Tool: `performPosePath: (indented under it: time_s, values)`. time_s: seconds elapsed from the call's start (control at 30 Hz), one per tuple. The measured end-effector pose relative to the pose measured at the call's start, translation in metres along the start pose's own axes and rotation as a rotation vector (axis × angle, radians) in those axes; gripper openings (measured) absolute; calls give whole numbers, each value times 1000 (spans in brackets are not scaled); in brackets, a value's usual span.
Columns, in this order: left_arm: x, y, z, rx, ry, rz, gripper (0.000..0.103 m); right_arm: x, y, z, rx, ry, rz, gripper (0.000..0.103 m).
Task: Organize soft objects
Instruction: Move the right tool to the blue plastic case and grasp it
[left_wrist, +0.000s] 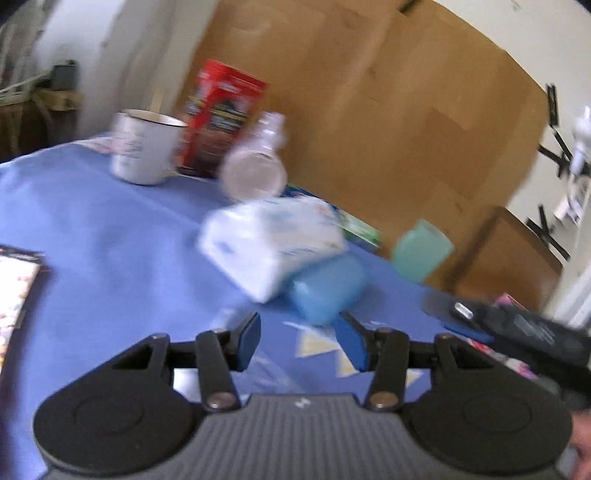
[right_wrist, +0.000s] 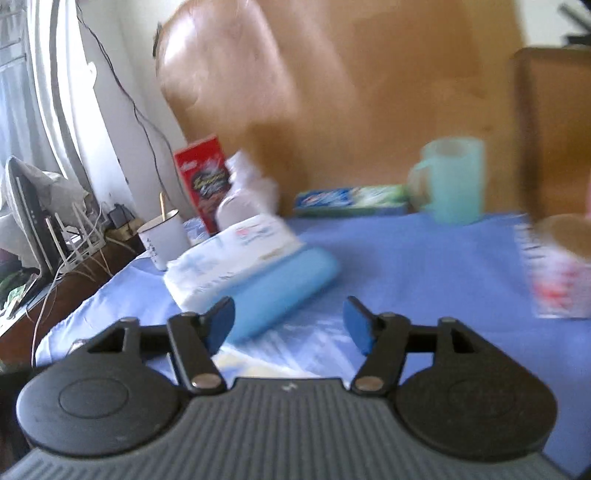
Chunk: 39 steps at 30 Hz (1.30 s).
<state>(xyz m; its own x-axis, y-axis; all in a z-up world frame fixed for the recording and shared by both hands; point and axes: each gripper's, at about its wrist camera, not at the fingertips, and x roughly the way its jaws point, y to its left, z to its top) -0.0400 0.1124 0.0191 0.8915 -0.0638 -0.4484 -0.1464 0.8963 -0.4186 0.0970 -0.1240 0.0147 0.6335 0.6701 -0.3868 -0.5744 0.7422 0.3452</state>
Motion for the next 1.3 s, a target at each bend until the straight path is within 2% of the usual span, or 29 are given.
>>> performPosePath:
  time_s: [0.1,0.17,0.23,0.37,0.4,0.47,0.5,0.57,0.6,0.67,0.73,0.77,0.87,0.93,1.0,1.07,1.2,1.3]
  values:
    - [-5,14,-1,-16,-9,-4,46,49,23,7,33,66,-8,76]
    - [-3,21,0,-28,-3,-22,46,69,30,10,53,96,-52,82]
    - [-1,22,1,-35,1,-37,51,90,31,10,40,140,-101,84]
    - [-3,27,-1,-25,-3,-72,52,77,18,2,6,129,-97,83]
    - [-3,28,0,-22,-5,-79,52,68,17,2,-30,119,-115,77]
    - [-3,28,-1,-21,-7,-97,52,52,10,2,-87,105,-185,55]
    - [-2,28,-2,-22,-8,-103,52,49,4,2,-102,125,-235,46]
    - [1,27,-2,-27,-10,-108,56,36,-13,-1,-45,137,-252,46]
    - [2,27,-3,-33,-16,-102,56,31,-17,-2,-9,129,-237,47]
    - [5,28,-5,-44,-19,-87,56,27,-14,0,27,113,-191,56]
    - [6,32,-6,-65,-18,-84,56,31,-4,3,59,104,-158,81]
    - [6,35,-6,-78,-22,-84,56,36,1,4,73,108,-145,84]
    - [6,42,-5,-118,-27,-75,56,61,20,6,82,137,-121,85]
    - [8,46,-4,-139,-15,-83,56,77,29,6,75,155,-146,86]
    - [8,47,-4,-140,-13,-89,56,89,32,4,79,173,-159,92]
    - [8,46,-5,-131,-13,-102,56,90,32,2,79,173,-167,97]
    - [7,47,-5,-132,-17,-116,63,88,31,1,32,162,-156,97]
    - [8,47,-5,-135,-13,-113,63,85,26,3,31,158,-181,97]
